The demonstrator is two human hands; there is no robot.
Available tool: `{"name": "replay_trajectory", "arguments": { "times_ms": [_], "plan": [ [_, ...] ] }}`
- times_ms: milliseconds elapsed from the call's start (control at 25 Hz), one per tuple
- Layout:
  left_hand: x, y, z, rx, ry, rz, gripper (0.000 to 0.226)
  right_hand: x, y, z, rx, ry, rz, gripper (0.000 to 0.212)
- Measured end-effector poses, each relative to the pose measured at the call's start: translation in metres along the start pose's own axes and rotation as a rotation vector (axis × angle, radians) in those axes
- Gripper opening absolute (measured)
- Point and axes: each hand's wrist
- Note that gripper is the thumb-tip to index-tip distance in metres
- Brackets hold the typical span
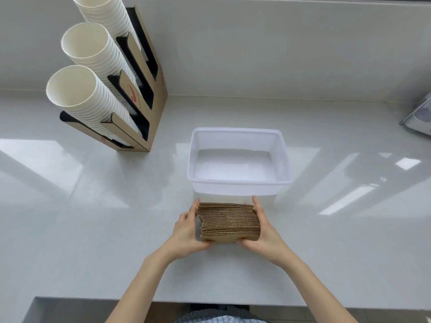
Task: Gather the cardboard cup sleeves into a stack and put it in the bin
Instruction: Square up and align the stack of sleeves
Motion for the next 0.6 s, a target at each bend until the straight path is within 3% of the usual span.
{"name": "replay_trajectory", "arguments": {
  "times_ms": [240, 400, 600],
  "plan": [
    [-0.003, -0.003, 0.001, 0.015, -0.022, 0.054, 0.114, 0.001, -0.003, 0.001, -0.047, 0.021, 0.055, 0.114],
    [0.007, 0.013, 0.001, 0.121, 0.077, 0.107, 0.109, -0.003, 0.009, 0.003, 0.015, -0.001, 0.071, 0.113],
    [0.009, 0.015, 0.000, 0.190, 0.107, 0.072, 0.105, 0.000, 0.009, 0.001, 0.098, -0.001, 0.030, 0.099]
  ]
}}
Point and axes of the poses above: each hand's wrist, its own z-axis towards the middle knuckle, its own y-axis out of the palm, x = y × z, and after that the axes turned 10 degrees about -z, right-handed
